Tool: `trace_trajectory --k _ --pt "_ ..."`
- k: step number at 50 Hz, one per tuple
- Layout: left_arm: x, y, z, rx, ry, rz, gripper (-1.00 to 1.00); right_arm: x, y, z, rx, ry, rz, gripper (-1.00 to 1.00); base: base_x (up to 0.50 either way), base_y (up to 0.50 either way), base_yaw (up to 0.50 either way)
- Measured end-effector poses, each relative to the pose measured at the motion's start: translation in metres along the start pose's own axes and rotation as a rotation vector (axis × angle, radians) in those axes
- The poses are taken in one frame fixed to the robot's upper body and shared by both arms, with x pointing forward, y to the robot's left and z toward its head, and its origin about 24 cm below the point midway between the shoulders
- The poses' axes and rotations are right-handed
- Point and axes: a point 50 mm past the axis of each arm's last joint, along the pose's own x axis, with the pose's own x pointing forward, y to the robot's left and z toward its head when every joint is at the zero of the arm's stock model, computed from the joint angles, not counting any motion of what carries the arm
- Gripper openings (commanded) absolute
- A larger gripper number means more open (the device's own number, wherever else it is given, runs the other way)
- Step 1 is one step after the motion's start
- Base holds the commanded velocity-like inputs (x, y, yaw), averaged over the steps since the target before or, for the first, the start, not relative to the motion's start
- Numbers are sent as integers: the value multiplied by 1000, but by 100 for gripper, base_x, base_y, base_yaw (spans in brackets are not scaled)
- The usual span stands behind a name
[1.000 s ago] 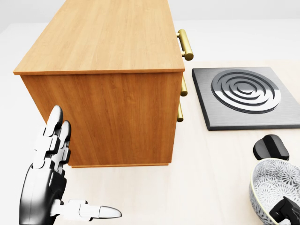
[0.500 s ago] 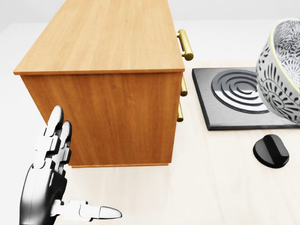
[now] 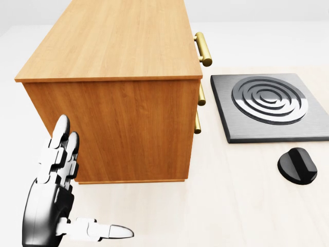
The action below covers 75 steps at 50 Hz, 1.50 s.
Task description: Put the bowl on the top of the cabinet.
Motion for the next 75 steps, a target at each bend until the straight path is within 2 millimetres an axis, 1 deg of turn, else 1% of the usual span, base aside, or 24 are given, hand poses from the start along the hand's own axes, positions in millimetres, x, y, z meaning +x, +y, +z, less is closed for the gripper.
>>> trace_trajectory --k 3,7,14,21,34,47,55,65,75 --pt "0 0 0 -2 -1 0 100 13 0 -4 -4 54 27 -100 0 0 0" --pt "1 0 0 -4 -1 0 100 24 4 -7 -20 111 78 -100 0 0 0" --pt "0 0 0 -6 0 -4 100 33 10 -6 -65 160 132 -100 0 0 0" --pt "0 0 0 -9 1 -8 100 39 18 5 -90 157 166 -100 0 0 0" --pt "-1 -1 -1 -13 5 -17 100 48 46 44 -103 71 223 -100 0 0 0" --pt "-2 -1 -2 -18 9 -22 100 50 72 83 -113 -25 275 -100 0 0 0" --pt "-3 -1 -1 -19 8 -24 100 49 81 99 -124 -64 293 -100 0 0 0" --pt "-2 -1 0 -20 2 -21 100 47 94 136 -148 -156 325 -100 0 0 0" --pt "-1 0 1 -21 -2 -19 100 44 97 170 -161 -239 335 -100 0 0 0"
